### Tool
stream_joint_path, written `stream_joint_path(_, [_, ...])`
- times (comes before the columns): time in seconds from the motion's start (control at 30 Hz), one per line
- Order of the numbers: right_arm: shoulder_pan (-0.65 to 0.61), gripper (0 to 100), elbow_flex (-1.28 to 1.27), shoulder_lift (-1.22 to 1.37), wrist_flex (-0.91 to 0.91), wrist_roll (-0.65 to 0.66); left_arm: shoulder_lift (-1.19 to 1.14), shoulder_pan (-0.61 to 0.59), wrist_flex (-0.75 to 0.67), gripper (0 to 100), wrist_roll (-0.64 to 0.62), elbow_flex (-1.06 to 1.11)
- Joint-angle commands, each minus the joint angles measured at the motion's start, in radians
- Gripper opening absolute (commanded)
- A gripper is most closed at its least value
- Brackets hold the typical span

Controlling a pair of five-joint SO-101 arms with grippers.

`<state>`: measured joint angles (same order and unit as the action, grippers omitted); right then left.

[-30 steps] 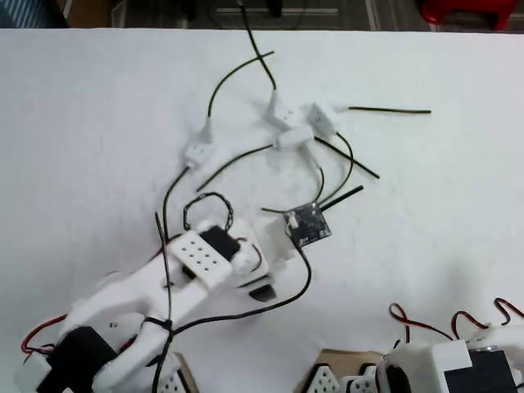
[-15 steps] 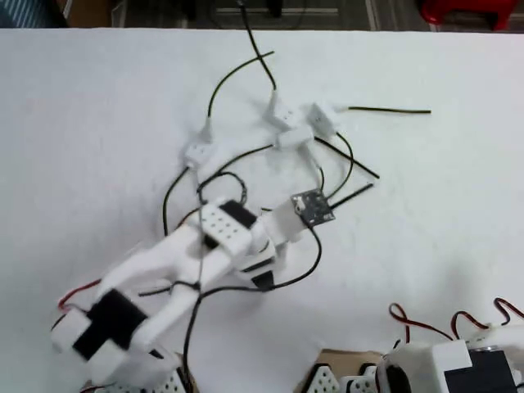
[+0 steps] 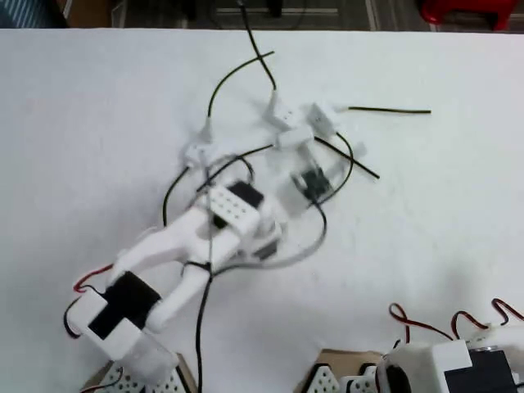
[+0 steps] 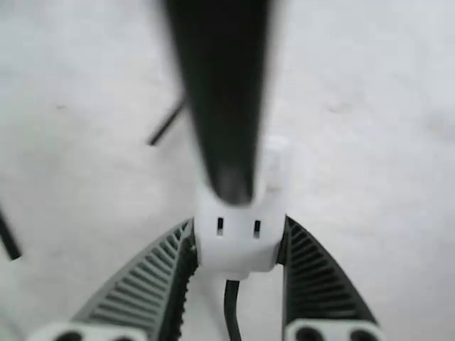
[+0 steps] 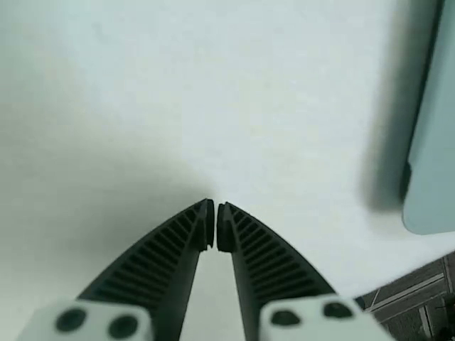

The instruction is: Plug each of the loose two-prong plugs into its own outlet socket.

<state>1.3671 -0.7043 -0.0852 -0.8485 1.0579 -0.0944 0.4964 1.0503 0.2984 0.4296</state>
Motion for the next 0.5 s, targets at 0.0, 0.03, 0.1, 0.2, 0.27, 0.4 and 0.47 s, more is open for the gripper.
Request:
stream_joint_path(0.0, [-0.001,1.8,-0.018,-0.005,0.012,0.003,-0.007,-0.125,0.018,2,-0.127,-0.175])
stream_joint_path(0.03, [-0.001,1.8,-0.021,-0.005,0.012,0.003,-0.022,-0.153,0.034,2,-0.141,-0.232])
stream_joint_path(0.1, [-0.001,1.8,-0.021,-0.005,0.012,0.003,-0.073,-0.2,0.083,2,-0.157,-0.359])
stream_joint_path(0.2, [-0.001,1.8,-0.021,-0.005,0.012,-0.002,-0.199,-0.239,0.189,2,-0.135,-0.609])
stream_joint_path(0.27, [-0.002,1.8,-0.025,-0.005,0.008,-0.005,-0.311,-0.248,0.27,2,-0.081,-0.821])
stream_joint_path(0.4, [-0.015,1.8,-0.043,-0.005,0.008,-0.006,-0.573,-0.248,0.43,2,-0.049,-1.292])
stream_joint_path(0.47, [-0.016,1.8,-0.058,-0.005,0.01,-0.006,-0.719,-0.248,0.499,2,-0.049,-1.511])
